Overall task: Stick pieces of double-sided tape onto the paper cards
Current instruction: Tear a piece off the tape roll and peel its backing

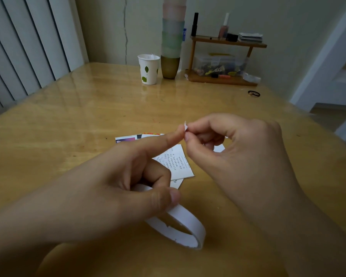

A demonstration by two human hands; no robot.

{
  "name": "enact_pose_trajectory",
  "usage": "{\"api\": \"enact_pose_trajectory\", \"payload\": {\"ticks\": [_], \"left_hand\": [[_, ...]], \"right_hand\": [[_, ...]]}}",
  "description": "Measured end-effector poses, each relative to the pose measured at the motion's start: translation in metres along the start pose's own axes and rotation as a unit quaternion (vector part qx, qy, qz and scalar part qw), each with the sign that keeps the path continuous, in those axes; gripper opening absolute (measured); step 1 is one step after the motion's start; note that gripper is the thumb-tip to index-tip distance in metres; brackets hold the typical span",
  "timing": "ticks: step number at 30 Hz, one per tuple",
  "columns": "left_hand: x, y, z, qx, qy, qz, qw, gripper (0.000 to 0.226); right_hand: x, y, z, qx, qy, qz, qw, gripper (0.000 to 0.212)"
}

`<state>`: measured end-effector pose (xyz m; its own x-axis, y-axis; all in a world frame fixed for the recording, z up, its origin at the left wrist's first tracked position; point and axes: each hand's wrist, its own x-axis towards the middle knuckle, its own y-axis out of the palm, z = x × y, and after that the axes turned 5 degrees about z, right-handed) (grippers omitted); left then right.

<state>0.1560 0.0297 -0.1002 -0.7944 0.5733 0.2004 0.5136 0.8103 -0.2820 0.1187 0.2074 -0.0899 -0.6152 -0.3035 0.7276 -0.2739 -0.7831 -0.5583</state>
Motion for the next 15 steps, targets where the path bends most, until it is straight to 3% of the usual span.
{"api": "enact_pose_trajectory", "payload": {"ticks": [5, 15], "left_hand": [[0.0003, -0.0012, 0.0007, -0.003, 0.001, -0.020, 1.000, 0.063], [0.0007, -0.0011, 0.0009, -0.015, 0.001, -0.008, 1.000, 0.062]], "right_hand": [[0.0012, -0.0048, -0.0010, 0.023, 0.012, 0.044, 0.999, 0.009], [0.0000, -0.0009, 0.0046, 0.018, 0.018, 0.007, 1.000, 0.010]]}}
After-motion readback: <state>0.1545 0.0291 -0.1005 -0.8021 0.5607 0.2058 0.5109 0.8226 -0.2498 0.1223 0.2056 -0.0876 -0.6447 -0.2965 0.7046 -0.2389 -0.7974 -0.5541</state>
